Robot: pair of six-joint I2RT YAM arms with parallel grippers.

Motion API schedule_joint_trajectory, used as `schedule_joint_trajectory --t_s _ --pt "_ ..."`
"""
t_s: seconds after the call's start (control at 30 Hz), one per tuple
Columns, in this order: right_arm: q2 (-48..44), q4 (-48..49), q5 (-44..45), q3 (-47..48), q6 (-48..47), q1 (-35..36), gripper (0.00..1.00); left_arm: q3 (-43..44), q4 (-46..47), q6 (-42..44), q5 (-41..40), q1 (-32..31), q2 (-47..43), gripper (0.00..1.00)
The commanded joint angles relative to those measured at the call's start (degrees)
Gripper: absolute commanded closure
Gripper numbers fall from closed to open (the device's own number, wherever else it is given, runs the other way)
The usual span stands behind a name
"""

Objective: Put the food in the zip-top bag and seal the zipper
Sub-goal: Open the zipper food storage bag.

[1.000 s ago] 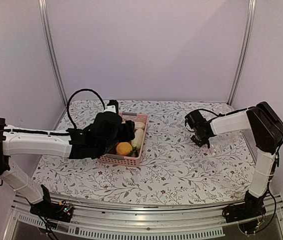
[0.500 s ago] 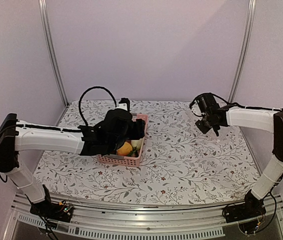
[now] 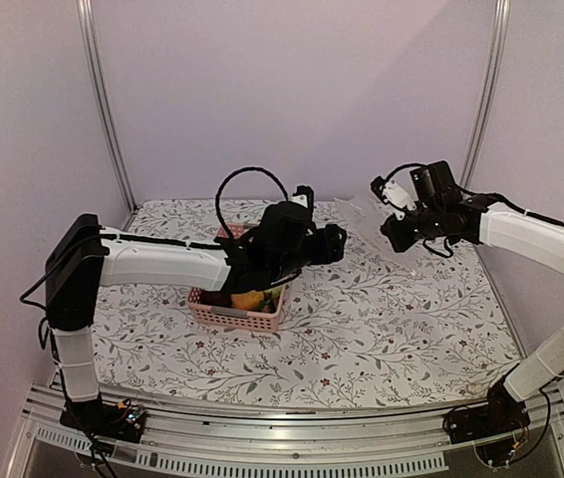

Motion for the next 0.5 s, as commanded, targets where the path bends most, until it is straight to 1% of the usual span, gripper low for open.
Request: schedule_joint_trajectory --t_s 0.0,0.23,0.33,0.4,0.47 --pt "-1.55 -0.52 -7.36 -0.9 2.49 0.45 1.0 6.39 -1.38 -5.18 3.84 -0.19 5.01 0.28" --pt "-2.8 -0.3 -9.4 -1.2 3.1 0.86 1.0 14.1 -2.05 -8.79 6.08 0.14 12.57 0.3" --pt "-3.45 -0.35 -9.35 -1.25 3.31 1.12 1.0 18.2 -4.69 -11.75 6.77 0.69 15.92 0.33" --pt "-4.03 -0.37 -8.87 -1.17 3.19 1.22 1.0 19.77 -5.14 -13.14 6.64 1.09 17.59 0.37" --pt "-4.38 -0.58 -7.86 -1.21 2.69 1.37 1.0 20.95 -5.23 -14.06 6.78 1.41 18.93 0.48"
